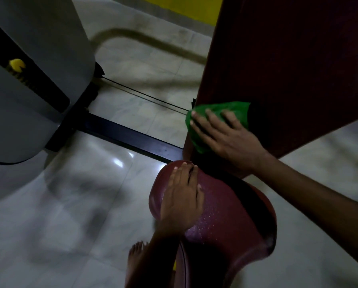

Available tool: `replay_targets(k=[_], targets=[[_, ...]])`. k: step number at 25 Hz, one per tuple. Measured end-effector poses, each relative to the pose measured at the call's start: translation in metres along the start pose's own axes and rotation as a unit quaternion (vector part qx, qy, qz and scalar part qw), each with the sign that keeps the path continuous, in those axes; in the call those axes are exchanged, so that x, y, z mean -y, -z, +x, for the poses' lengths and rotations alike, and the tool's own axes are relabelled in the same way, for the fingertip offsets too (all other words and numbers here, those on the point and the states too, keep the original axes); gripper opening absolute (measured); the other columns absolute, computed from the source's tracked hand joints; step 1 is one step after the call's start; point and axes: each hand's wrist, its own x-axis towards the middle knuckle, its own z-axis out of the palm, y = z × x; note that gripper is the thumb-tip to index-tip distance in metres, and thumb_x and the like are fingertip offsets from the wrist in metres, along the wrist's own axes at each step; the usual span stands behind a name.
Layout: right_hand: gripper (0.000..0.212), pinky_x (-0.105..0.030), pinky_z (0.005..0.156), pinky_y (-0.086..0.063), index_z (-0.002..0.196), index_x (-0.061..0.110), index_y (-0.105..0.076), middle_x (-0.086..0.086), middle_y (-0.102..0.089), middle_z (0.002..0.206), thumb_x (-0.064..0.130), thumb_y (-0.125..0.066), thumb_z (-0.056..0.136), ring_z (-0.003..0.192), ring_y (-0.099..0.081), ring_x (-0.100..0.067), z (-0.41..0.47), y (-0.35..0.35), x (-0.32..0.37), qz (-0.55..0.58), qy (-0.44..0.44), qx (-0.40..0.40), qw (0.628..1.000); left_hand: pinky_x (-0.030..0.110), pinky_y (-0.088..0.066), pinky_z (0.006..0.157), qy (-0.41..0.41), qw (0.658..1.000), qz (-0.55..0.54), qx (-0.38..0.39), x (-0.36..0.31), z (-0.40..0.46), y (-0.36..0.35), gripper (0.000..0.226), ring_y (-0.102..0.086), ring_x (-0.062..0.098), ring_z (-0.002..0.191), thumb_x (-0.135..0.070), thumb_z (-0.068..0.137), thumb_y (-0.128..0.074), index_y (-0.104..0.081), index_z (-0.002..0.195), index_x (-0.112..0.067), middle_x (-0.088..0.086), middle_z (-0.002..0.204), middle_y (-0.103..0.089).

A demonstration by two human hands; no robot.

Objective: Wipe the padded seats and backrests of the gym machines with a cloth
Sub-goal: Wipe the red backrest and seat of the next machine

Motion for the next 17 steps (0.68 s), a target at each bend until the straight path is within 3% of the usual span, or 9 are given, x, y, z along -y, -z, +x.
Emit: replay_targets(k=[2, 4, 6, 10, 11, 14, 17], targets=[[0.048, -0.044, 0.098, -0.029, 0.134, 0.002, -0.05, -0.018, -0.047, 0.14, 0.013, -0.031, 0.09, 0.117, -0.054, -0.032, -0.021, -0.01, 0.023, 0.025, 0.113, 0.073, 0.991, 0.039, -0.031, 0.113, 0.001, 1.0, 0.004, 0.0, 0.0, -0.001, 0.001, 0.053, -0.052, 0.026, 0.124, -0.029, 0.087, -0.037, -0.055, 0.13, -0.004, 0.013, 0.132, -0.056], [0.047, -0.043, 0.097, -0.03, 0.129, 0.002, -0.056, -0.017, -0.053, 0.135, 0.011, -0.032, 0.089, 0.112, -0.057, -0.031, -0.034, -0.016, 0.029, 0.036, 0.14, 0.12, 0.982, 0.043, -0.03, 0.111, 0.003, 1.0, 0.001, 0.004, 0.001, 0.0, 0.001, 0.053, -0.051, 0.026, 0.125, -0.029, 0.087, -0.037, -0.055, 0.13, -0.004, 0.013, 0.133, -0.056], [0.047, -0.045, 0.096, -0.03, 0.132, 0.002, -0.052, -0.017, -0.055, 0.133, 0.009, -0.033, 0.089, 0.111, -0.058, -0.031, -0.033, -0.013, 0.022, 0.049, 0.146, 0.087, 0.984, 0.042, -0.027, 0.111, 0.003, 1.0, 0.0, -0.004, 0.001, -0.001, -0.001, 0.054, -0.051, 0.026, 0.126, -0.029, 0.087, -0.037, -0.054, 0.131, -0.004, 0.013, 0.133, -0.055], [0.051, -0.043, 0.096, -0.033, 0.142, 0.009, -0.04, -0.008, -0.042, 0.147, 0.028, -0.042, 0.095, 0.123, -0.052, -0.025, -0.033, 0.0, -0.007, 0.032, -0.012, 0.032, 0.999, 0.04, -0.027, 0.113, 0.003, 1.0, -0.01, 0.008, 0.001, -0.001, 0.0, 0.054, -0.048, 0.027, 0.128, -0.028, 0.087, -0.036, -0.053, 0.132, -0.003, 0.014, 0.135, -0.053], [0.049, -0.042, 0.097, -0.033, 0.142, 0.01, -0.04, -0.007, -0.043, 0.147, 0.026, -0.039, 0.096, 0.123, -0.052, -0.024, -0.04, 0.0, -0.007, 0.023, -0.009, 0.024, 0.999, 0.04, -0.027, 0.113, 0.004, 1.0, -0.012, 0.012, 0.001, -0.001, -0.001, 0.054, -0.047, 0.028, 0.129, -0.028, 0.087, -0.036, -0.052, 0.132, -0.003, 0.014, 0.135, -0.052], [0.048, -0.042, 0.099, -0.03, 0.131, 0.009, -0.055, -0.009, -0.052, 0.138, 0.009, -0.029, 0.091, 0.116, -0.057, -0.025, -0.072, -0.008, 0.006, 0.032, 0.126, 0.107, 0.986, 0.042, -0.026, 0.112, 0.004, 1.0, -0.016, 0.015, 0.001, -0.001, 0.001, 0.055, -0.047, 0.03, 0.129, -0.029, 0.088, -0.035, -0.052, 0.133, -0.003, 0.015, 0.136, -0.052], [0.049, -0.044, 0.098, -0.029, 0.115, 0.011, -0.068, -0.01, -0.06, 0.128, 0.006, -0.029, 0.085, 0.111, -0.059, -0.027, -0.071, -0.009, 0.008, 0.031, 0.164, 0.126, 0.978, 0.04, -0.026, 0.111, 0.0, 1.0, -0.013, 0.008, 0.001, 0.0, -0.001, 0.055, -0.047, 0.029, 0.128, -0.029, 0.087, -0.035, -0.052, 0.132, -0.003, 0.015, 0.135, -0.053]])
